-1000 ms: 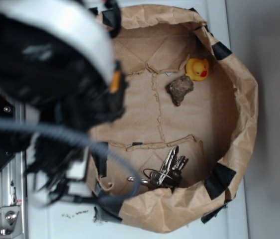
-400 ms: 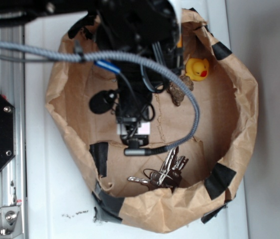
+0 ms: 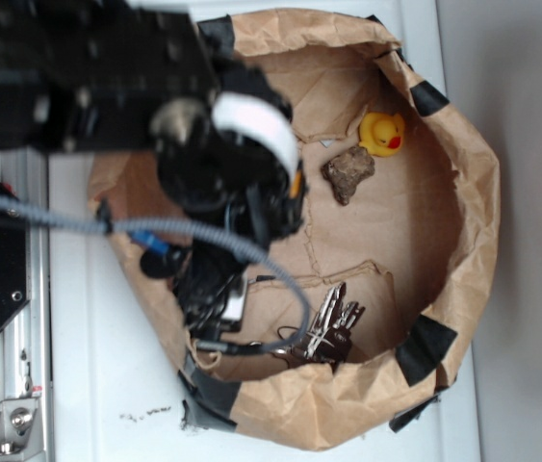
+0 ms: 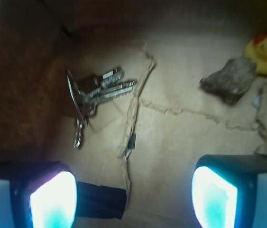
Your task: Grab the silver keys.
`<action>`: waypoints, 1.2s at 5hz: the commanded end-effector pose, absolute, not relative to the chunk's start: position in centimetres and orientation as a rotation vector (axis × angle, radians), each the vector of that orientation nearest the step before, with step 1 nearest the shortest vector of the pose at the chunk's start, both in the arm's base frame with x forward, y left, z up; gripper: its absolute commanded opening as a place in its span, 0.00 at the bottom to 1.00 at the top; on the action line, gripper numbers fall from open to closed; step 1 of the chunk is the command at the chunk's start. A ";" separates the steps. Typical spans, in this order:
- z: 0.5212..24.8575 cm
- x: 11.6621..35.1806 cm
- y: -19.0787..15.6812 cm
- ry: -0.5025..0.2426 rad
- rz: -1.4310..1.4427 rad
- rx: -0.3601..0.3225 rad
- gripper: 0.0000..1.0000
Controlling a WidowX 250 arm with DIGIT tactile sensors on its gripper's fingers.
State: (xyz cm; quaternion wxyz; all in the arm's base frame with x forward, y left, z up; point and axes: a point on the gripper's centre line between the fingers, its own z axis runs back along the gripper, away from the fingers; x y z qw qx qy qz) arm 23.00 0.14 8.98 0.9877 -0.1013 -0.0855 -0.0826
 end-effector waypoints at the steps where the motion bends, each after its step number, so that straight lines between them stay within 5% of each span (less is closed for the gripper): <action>1: 8.5 24.4 -1.6 -0.184 -0.144 -0.310 1.00; 5: 5.4 30.3 -5.6 -0.225 -0.113 -0.272 1.00; 6: 5.1 30.4 -6.0 -0.226 -0.104 -0.291 0.00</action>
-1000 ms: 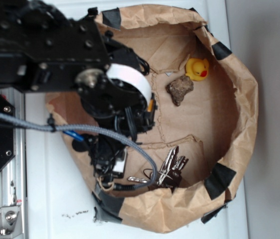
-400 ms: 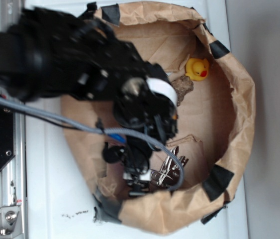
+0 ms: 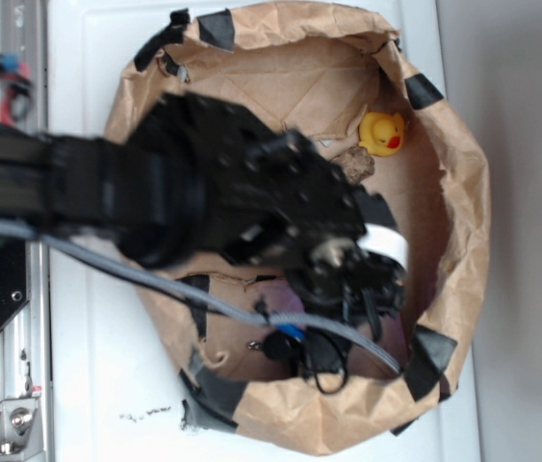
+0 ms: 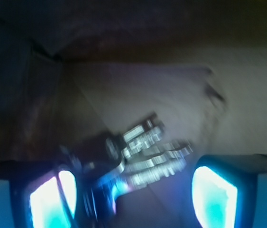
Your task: Grab the silver keys.
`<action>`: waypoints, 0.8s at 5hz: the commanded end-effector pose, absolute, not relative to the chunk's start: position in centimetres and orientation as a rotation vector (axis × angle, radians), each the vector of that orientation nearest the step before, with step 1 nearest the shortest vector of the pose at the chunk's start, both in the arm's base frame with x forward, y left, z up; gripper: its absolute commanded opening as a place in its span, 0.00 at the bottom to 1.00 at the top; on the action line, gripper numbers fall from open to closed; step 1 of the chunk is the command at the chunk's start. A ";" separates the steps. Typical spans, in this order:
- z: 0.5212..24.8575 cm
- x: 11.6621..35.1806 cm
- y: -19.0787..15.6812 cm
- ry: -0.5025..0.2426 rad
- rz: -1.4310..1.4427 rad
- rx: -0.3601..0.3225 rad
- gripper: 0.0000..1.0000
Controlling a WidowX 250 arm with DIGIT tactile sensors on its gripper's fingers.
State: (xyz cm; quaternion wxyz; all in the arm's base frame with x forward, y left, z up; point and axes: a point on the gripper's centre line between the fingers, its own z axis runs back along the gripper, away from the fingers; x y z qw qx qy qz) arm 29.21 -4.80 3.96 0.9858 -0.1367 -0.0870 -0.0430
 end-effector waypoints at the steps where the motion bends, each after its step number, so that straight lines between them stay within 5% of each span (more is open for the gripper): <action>1: 5.1 30.2 -6.0 -0.226 -0.100 -0.296 0.00; 3: 8.0 29.4 -5.1 -0.277 -0.062 -0.340 0.00; 4: 13.0 28.5 -2.8 -0.368 0.040 -0.350 0.00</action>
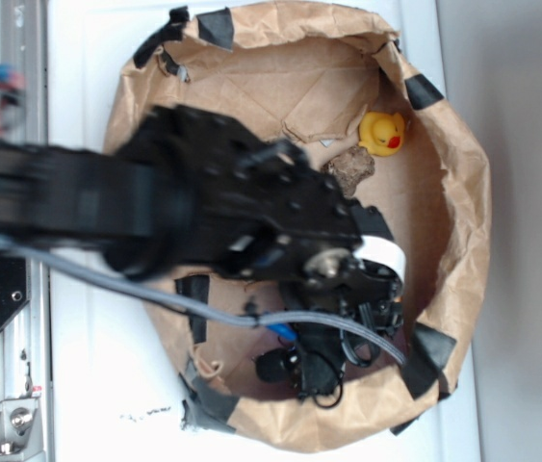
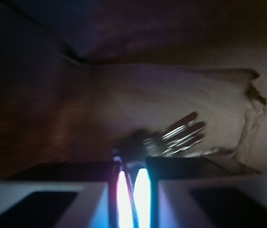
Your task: Grab the silver keys.
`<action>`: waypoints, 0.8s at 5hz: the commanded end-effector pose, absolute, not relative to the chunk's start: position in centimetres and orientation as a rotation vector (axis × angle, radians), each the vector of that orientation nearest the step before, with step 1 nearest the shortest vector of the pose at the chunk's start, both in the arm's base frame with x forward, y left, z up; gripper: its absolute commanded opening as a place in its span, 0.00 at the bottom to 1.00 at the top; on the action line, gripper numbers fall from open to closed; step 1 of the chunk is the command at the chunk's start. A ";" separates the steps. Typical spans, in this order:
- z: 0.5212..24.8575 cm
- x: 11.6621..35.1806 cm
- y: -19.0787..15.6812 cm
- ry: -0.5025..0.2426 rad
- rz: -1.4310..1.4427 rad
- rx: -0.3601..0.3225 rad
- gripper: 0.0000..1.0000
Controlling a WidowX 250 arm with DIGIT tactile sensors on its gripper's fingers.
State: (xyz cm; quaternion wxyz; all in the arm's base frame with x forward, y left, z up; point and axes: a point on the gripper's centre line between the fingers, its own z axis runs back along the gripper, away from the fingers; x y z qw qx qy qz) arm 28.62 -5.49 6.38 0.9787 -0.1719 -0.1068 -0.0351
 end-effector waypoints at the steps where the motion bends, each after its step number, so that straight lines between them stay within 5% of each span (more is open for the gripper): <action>1: 17.6 28.2 -0.3 -0.377 0.158 -0.287 0.00; 2: 21.7 26.6 1.5 -0.374 0.296 -0.274 0.00; 4: 19.4 26.9 -0.6 -0.340 0.304 -0.078 0.00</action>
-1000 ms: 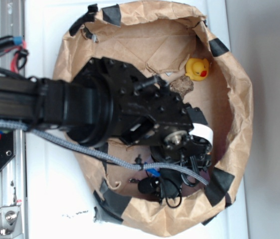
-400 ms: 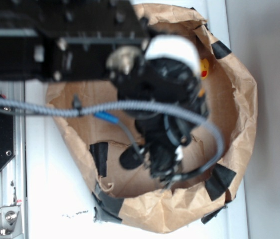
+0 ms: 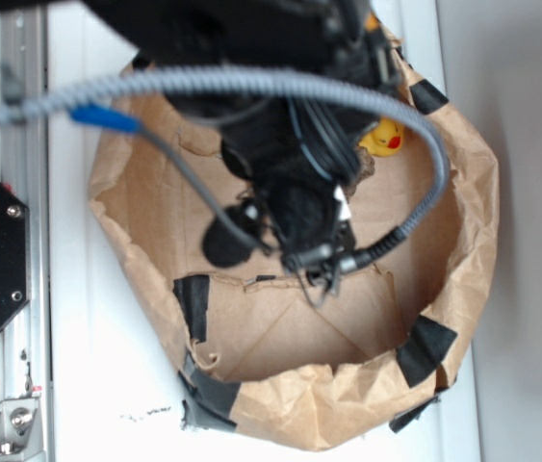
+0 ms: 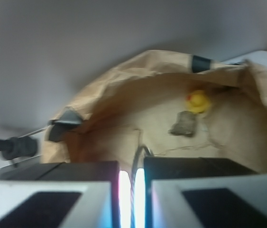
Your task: Grab the silver keys.
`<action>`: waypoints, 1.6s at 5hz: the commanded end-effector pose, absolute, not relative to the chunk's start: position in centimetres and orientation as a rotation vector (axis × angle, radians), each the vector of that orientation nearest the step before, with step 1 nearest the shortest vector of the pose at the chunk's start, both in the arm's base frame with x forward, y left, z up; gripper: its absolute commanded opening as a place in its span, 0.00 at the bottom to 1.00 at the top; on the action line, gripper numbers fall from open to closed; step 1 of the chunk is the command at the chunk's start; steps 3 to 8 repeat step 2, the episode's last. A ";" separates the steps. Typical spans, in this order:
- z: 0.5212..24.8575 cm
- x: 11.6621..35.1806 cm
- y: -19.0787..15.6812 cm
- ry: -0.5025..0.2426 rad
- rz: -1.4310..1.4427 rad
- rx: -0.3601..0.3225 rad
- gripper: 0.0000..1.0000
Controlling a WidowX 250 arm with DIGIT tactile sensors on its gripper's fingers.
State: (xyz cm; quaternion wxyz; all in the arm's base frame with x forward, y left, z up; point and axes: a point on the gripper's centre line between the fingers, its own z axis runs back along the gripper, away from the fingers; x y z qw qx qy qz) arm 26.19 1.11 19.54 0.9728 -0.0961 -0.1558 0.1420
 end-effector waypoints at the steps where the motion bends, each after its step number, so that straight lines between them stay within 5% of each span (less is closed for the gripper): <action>1: 18.1 27.3 -0.6 -0.328 0.324 -0.022 0.00; 8: 17.4 27.6 -0.4 -0.318 0.335 -0.007 0.00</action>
